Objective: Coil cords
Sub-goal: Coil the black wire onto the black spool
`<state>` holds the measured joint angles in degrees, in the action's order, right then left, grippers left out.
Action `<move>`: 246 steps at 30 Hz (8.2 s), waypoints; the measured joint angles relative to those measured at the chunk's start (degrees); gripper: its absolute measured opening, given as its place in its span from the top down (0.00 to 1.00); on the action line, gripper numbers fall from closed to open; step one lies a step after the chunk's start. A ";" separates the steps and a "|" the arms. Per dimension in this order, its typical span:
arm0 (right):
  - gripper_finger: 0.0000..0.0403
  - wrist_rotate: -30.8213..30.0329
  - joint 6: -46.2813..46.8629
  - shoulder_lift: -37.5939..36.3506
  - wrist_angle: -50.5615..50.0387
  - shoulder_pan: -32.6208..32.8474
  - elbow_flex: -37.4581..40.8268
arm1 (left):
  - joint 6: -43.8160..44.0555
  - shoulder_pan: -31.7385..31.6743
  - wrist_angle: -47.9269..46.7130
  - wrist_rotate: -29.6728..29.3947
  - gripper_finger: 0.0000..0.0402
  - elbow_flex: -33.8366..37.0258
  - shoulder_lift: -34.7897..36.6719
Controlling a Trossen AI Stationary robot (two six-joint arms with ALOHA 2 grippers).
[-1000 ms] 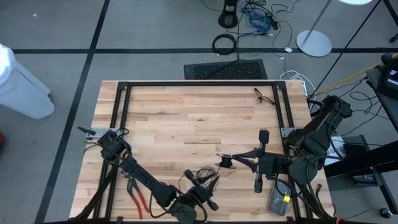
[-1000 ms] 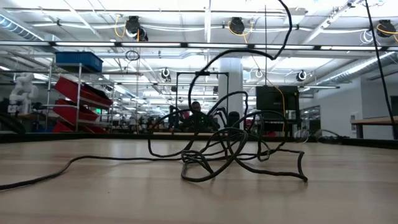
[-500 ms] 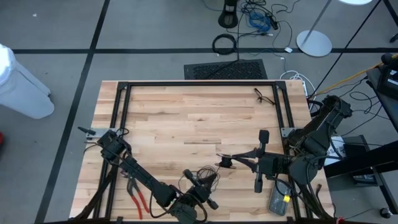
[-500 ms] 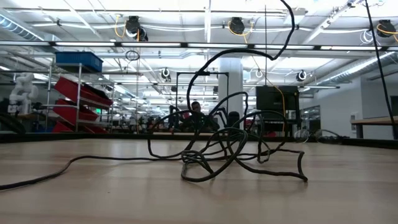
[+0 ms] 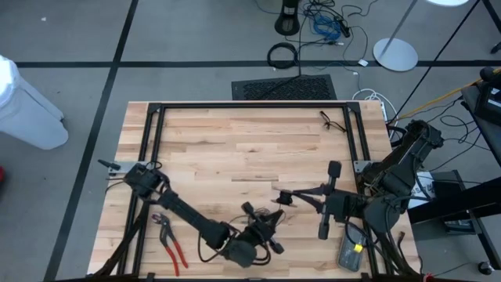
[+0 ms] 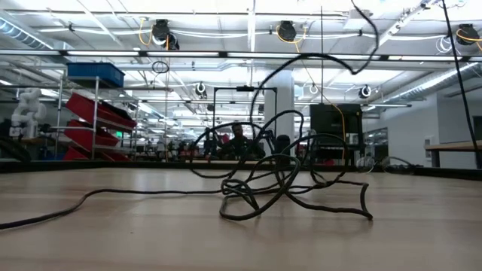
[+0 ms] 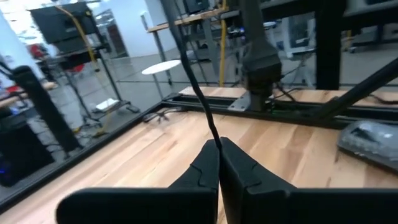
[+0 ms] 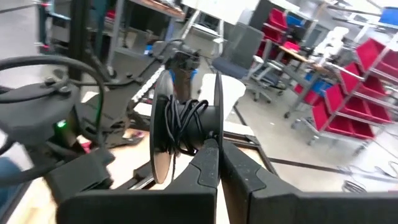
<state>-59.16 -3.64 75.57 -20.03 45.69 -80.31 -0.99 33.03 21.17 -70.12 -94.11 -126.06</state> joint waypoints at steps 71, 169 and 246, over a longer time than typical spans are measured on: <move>1.00 5.72 7.65 6.50 -4.69 -6.54 0.02 | -55.05 7.66 15.18 -11.39 1.00 -17.94 3.94; 1.00 -0.42 35.26 -0.94 -29.74 14.99 0.62 | 0.89 0.71 -45.74 7.13 1.00 -11.97 9.94; 1.00 15.64 19.21 -20.27 5.87 -9.04 38.38 | -2.37 -18.76 -2.61 56.12 1.00 40.88 42.22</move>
<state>-43.52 15.57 55.30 -14.16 36.66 -41.94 -3.36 14.27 18.56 -14.00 -53.23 -83.84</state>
